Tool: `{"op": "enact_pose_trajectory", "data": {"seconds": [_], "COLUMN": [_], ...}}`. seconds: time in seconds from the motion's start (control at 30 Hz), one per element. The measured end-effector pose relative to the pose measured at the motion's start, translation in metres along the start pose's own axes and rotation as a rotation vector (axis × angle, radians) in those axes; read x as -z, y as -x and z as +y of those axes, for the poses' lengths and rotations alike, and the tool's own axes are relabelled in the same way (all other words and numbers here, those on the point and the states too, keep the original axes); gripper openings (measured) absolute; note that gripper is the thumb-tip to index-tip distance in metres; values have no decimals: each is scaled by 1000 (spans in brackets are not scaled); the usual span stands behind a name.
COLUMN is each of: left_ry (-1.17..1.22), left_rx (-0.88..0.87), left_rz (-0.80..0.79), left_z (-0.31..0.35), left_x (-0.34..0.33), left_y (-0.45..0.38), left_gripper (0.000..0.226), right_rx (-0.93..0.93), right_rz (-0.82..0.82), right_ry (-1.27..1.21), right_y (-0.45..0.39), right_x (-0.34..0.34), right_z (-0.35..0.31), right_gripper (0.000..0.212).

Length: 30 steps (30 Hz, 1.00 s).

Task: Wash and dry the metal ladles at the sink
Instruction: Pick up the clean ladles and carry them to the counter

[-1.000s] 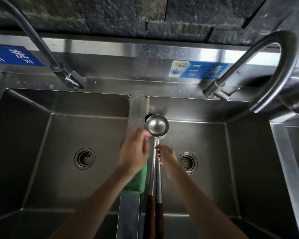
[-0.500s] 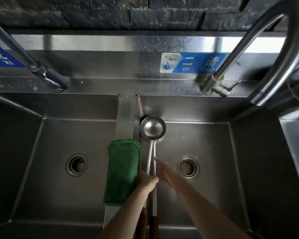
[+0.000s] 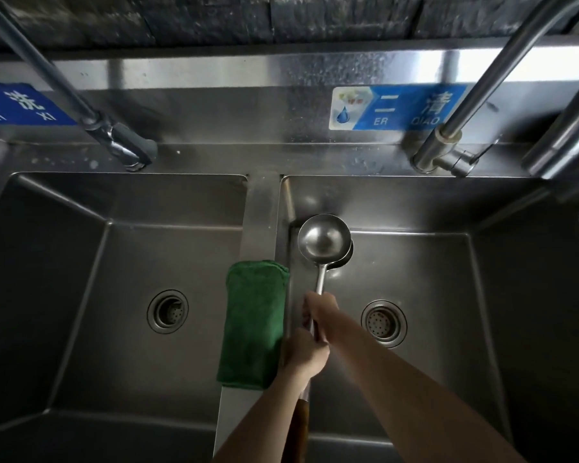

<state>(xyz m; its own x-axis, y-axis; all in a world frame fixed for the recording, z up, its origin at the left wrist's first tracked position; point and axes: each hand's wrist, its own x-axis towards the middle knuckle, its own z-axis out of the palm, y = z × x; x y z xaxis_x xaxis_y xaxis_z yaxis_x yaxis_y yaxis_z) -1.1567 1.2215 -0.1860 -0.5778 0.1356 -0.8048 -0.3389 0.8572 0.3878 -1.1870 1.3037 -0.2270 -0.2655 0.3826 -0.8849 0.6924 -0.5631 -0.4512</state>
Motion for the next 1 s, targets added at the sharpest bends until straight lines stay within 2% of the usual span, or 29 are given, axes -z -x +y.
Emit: {"op": "enact_pose_trajectory", "data": {"seconds": [0.17, 0.23, 0.4, 0.53, 0.83, 1.0], "left_ry": [-78, -71, -188, -267, -419, -444], "left_rx": [-128, -173, -260, -338, -691, -788], "left_rz": [-77, -82, -110, -133, -157, -178], "left_z": [12, 20, 37, 41, 40, 36], "left_x": [8, 10, 19, 30, 50, 63], "left_y": [35, 55, 112, 152, 211, 249], "left_gripper": [22, 24, 16, 21, 19, 16], "right_rx": [22, 58, 157, 204, 366, 474], "right_rz": [45, 61, 96, 147, 295, 400], "right_ry": [-107, -144, -209, -265, -497, -564], "right_y": [24, 47, 102, 139, 233, 291], "right_x": [16, 27, 62, 81, 107, 115], "right_z": [-6, -14, -21, -20, -23, -19], "right_gripper": [12, 7, 16, 22, 31, 22]}}
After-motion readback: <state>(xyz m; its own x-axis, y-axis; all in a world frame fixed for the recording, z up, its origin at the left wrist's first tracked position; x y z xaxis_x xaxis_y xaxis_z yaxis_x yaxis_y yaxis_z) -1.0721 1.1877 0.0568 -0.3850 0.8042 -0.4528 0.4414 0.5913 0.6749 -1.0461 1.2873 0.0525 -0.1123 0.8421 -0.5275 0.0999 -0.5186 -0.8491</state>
